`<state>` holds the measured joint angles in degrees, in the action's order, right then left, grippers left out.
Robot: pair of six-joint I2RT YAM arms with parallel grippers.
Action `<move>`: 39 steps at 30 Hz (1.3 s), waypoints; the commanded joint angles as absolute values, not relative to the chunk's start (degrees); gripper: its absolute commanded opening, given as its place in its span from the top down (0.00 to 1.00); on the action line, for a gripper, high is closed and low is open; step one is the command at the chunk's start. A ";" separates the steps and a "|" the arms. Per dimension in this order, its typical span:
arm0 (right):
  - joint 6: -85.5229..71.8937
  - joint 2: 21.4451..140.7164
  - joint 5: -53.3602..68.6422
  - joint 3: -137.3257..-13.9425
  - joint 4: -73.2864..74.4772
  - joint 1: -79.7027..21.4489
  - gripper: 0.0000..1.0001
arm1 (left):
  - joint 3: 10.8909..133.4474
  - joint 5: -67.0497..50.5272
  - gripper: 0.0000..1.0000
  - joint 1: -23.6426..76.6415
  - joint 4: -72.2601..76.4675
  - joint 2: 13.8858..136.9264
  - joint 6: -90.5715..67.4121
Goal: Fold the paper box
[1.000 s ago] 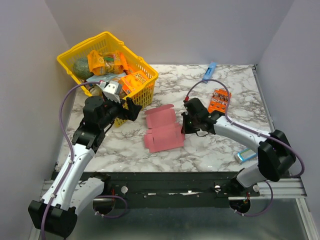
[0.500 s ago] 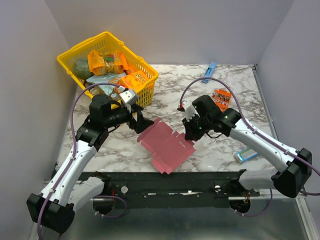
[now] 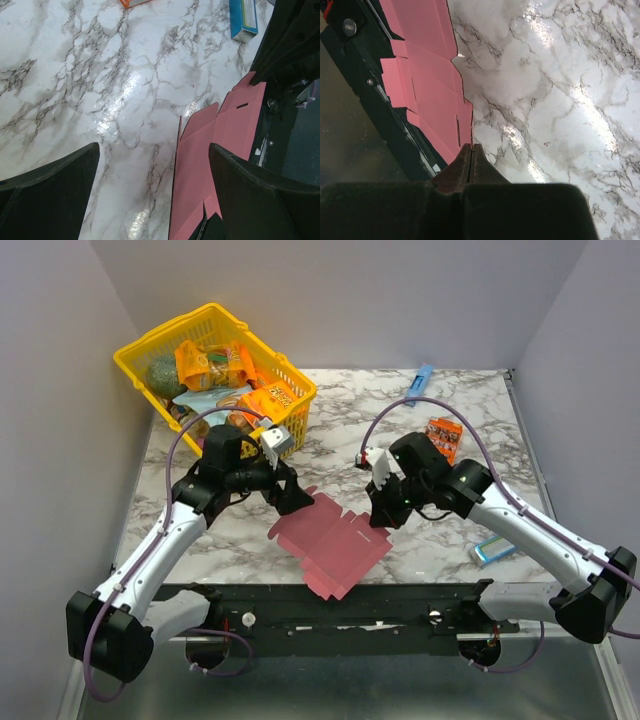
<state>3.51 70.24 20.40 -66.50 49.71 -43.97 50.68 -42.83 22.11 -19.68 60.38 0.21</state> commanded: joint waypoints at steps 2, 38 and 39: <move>4.39 69.08 21.18 -68.64 50.80 -44.74 1.00 | 51.68 -50.18 0.10 23.29 -21.96 62.40 0.53; -14.50 50.97 6.15 -41.50 10.12 -35.16 0.26 | 33.84 -54.05 1.00 12.13 30.50 58.01 -45.62; -14.50 51.24 7.02 -40.79 9.15 -34.20 0.28 | 33.75 -54.14 1.00 11.95 30.41 57.49 -45.62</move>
